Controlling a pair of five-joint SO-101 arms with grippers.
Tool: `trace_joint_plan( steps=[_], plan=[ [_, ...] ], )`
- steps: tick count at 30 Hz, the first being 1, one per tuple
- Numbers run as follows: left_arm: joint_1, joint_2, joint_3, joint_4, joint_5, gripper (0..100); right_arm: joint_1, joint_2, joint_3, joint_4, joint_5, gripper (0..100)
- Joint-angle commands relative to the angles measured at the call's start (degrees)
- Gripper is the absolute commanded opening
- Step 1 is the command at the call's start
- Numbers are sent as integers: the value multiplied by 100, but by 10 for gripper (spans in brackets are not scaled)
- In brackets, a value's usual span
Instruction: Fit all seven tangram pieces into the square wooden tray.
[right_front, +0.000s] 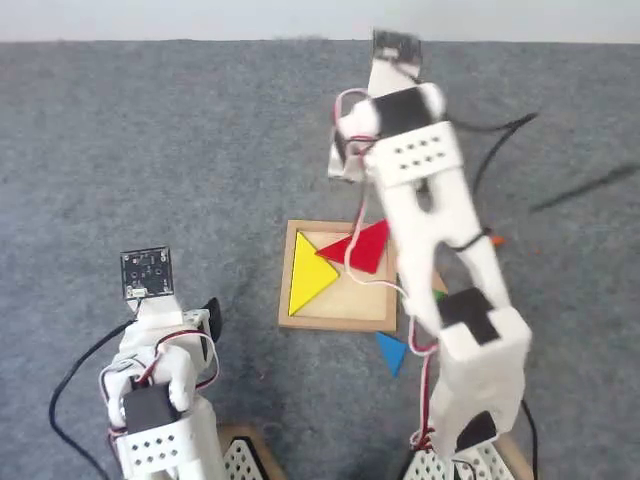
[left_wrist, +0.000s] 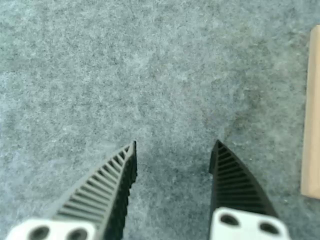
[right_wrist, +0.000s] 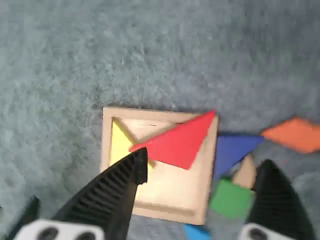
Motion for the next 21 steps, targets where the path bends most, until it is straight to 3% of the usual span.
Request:
trace_joint_plan(
  steps=[1, 4, 10, 16, 19, 21],
  plan=[
    [-26, -105, -57, 26, -26, 234, 75, -1033, 510, 198, 2541, 193],
    [-26, -105, -57, 26, -26, 234, 453, -1534, 1160, -198, 2884, 131],
    [-26, -105, -57, 26, -26, 234, 637, -3116, 3516, -1305, 3657, 135],
    [-26, -105, -57, 26, -26, 234, 365, -3495, 7367, -4840, 4730, 137],
    [-26, -105, -57, 26, -26, 234, 391, -3486, 8413, -6273, 4325, 132],
    [-26, -105, -57, 26, -26, 234, 374, -3495, 8721, -6695, 4281, 94]
  ],
)
